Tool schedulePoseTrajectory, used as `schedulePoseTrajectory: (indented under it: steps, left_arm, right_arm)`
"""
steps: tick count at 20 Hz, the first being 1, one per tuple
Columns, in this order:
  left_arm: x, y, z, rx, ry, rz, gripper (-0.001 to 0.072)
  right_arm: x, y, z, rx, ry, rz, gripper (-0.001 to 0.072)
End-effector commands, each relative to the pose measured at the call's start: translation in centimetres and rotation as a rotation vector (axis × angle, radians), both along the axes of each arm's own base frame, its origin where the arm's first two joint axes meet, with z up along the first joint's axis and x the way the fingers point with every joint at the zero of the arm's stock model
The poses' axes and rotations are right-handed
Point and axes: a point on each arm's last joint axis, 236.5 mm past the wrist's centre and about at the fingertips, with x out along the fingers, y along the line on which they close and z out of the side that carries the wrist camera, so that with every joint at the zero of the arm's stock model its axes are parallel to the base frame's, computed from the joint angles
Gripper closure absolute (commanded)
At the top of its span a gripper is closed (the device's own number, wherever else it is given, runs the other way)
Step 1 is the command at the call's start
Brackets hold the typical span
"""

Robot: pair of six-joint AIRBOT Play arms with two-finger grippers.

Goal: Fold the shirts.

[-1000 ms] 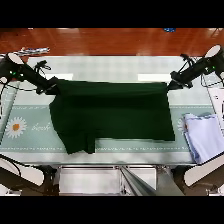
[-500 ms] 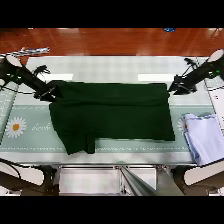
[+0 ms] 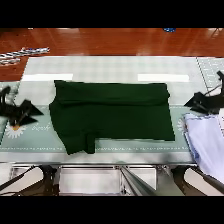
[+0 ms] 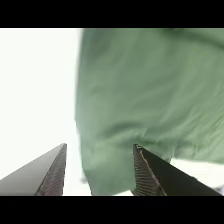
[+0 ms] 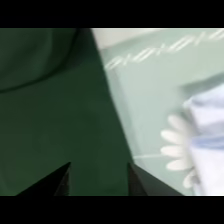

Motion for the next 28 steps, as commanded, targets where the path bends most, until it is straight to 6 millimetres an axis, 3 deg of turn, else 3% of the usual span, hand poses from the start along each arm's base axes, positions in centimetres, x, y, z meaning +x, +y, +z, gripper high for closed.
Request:
schedulePoseTrajectory:
  steps: [1,7,11,13,15,16,17,18,21,24,28]
  left_arm:
    - [-5.2,-2.5,-2.4,-0.118,0.025,0.067,0.02]
    - [-7.4,-5.5,-5.8,-0.131,0.086,0.059,0.02]
    - [-7.1,-8.5,-7.3,-0.145,0.071,0.03,0.02]
    - [-7.1,-9.5,-8.3,-0.116,0.085,-0.001,0.02]
    - [-6.1,-10.0,-9.5,-0.067,0.057,-0.019,0.0202]
    - [-5.6,-10.6,-9.8,-0.054,0.041,-0.033,0.0305]
    - [-5.4,-11.2,-9.9,-0.056,0.037,-0.046,0.0603]
    - [-5.4,-11.8,-9.8,-0.064,0.031,-0.061,0.0692]
    - [-5.7,-12.0,-9.7,-0.07,0.027,-0.092,0.0691]
    - [-5.7,-12.1,-9.7,-0.073,0.029,-0.092,0.0691]
    - [-5.7,-12.1,-9.7,-0.075,0.029,-0.09,0.0691]
  right_arm:
    - [-3.3,2.5,-1.0,0.038,-0.05,-0.011,0.03]
    - [-3.7,3.6,-0.1,0.074,-0.065,-0.004,0.03]
    - [-3.7,3.5,-0.1,0.072,-0.061,-0.015,0.0299]
    - [-3.0,2.2,0.1,0.074,-0.081,-0.093,0.0299]
    - [-2.4,-1.3,0.1,0.044,-0.115,-0.227,0.0299]
    - [-3.5,-3.3,-0.3,0.026,-0.079,-0.3,0.0299]
    - [-5.5,-4.3,-1.2,0.01,-0.013,-0.317,0.0299]
    - [-7.5,-4.7,-2.6,-0.014,0.073,-0.328,0.0299]
    - [-11.8,-1.2,-6.5,0.033,0.253,-0.244,0.0298]
    - [-14.6,2.2,-8.3,0.115,0.371,-0.15,0.0296]
    - [-14.4,3.9,-9.0,0.17,0.398,-0.103,0.0296]
